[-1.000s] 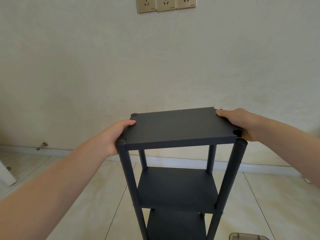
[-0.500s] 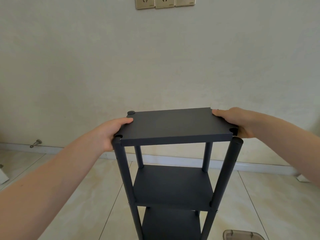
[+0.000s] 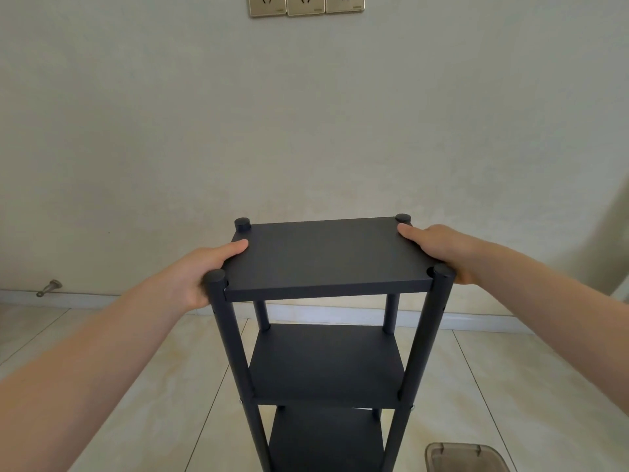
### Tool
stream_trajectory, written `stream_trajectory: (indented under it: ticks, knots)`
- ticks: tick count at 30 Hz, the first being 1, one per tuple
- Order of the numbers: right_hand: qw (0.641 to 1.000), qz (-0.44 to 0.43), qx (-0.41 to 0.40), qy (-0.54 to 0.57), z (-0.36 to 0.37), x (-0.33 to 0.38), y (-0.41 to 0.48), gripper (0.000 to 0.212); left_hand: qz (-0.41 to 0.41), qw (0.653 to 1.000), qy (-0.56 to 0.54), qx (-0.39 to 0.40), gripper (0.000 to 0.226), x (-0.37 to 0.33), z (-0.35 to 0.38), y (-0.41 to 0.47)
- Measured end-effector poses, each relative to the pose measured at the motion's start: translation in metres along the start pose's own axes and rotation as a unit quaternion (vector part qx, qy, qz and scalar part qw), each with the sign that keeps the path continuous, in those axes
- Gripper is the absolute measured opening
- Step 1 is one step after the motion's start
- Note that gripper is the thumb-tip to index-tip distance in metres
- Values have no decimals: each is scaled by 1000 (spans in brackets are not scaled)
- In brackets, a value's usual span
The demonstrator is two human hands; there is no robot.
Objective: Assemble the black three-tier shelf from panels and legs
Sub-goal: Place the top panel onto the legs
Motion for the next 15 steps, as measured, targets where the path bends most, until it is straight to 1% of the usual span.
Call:
stream_trajectory:
  ticks: [3, 9, 12, 15]
  knots:
    - [1000, 9, 6, -8, 5, -12, 0, 47, -10, 1000, -7, 10, 29, 14, -2, 3]
    - [999, 5, 15, 49, 8, -19, 2, 44, -12, 999, -29, 25, 29, 19, -5, 7]
    - [991, 10, 40, 124, 11, -27, -1, 36, -13, 999, -38, 30, 28, 20, -5, 7]
    - [972, -2, 84, 219, 14, -45, -5, 31, -8, 997, -59, 47, 31, 23, -4, 6]
Point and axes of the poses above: each hand's wrist, its own y-axis towards the middle knuckle, its own z-axis out of the palm, x = y × z, the point moved 5 cm from there along y, towards the middle knuckle, and after that the axes turned 3 degrees about -z, right-handed, at the moved point
